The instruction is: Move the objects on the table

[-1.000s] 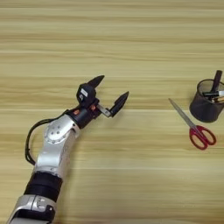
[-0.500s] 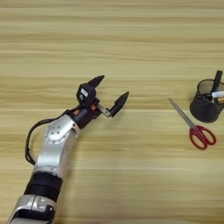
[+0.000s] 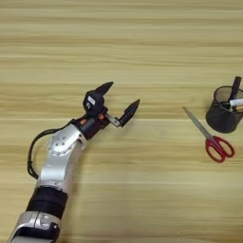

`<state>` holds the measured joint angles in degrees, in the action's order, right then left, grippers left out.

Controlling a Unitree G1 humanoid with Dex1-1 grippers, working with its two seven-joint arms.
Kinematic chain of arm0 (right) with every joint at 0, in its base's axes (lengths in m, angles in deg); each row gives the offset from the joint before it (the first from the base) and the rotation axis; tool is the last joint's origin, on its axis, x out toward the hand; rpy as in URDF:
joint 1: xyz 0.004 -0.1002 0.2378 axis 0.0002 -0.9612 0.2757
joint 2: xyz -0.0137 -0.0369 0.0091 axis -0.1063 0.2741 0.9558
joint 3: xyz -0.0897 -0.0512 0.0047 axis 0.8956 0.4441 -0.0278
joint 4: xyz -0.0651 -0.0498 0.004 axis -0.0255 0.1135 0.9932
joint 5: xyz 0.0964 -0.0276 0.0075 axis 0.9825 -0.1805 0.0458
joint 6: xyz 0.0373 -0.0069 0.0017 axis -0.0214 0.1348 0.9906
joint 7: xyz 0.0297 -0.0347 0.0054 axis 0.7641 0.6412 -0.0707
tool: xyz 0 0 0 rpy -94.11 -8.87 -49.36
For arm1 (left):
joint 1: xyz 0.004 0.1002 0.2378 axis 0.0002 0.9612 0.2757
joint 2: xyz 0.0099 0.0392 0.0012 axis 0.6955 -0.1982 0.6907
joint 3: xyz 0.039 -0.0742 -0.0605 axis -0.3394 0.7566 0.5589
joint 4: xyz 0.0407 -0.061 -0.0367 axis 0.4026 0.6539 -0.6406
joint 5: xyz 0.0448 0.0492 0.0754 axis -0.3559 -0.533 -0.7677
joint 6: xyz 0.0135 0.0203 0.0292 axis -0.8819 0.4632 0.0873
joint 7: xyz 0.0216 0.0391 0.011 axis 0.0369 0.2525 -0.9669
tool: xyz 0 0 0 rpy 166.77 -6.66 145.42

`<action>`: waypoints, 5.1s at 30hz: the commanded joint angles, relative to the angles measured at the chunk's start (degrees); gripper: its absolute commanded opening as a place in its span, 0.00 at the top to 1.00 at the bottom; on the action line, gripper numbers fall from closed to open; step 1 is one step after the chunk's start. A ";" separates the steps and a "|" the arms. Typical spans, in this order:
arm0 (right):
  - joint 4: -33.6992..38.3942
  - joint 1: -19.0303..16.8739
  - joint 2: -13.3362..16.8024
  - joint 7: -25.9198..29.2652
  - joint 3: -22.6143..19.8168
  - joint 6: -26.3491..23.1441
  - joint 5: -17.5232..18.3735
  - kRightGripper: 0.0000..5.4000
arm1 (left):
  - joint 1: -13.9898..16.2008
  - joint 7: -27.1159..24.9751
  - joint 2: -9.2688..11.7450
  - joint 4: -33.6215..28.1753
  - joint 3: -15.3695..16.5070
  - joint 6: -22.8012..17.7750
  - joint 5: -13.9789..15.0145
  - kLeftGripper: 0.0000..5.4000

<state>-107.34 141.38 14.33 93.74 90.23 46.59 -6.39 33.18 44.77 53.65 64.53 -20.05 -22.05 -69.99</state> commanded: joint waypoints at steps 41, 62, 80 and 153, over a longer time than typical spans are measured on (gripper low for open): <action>24.20 -35.85 -12.16 -22.73 -29.09 -0.72 30.78 0.00 | -1.15 0.04 0.81 2.05 0.23 2.11 -1.04 0.00; 17.34 -38.78 -23.04 -28.48 -32.90 0.34 36.43 0.00 | -1.09 1.09 1.74 3.63 0.37 4.82 -3.08 0.00; 9.34 -34.96 -25.80 -25.19 -32.24 0.77 36.53 0.00 | -1.19 0.70 2.08 4.26 0.62 5.26 -2.60 0.00; 16.73 -35.92 -22.82 -19.17 -29.45 -2.19 34.59 0.00 | -1.60 0.54 1.56 5.80 0.48 5.74 -2.61 0.00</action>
<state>-91.74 106.01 -10.01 73.98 61.25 45.13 27.42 32.22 45.48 55.22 69.77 -19.54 -17.02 -72.22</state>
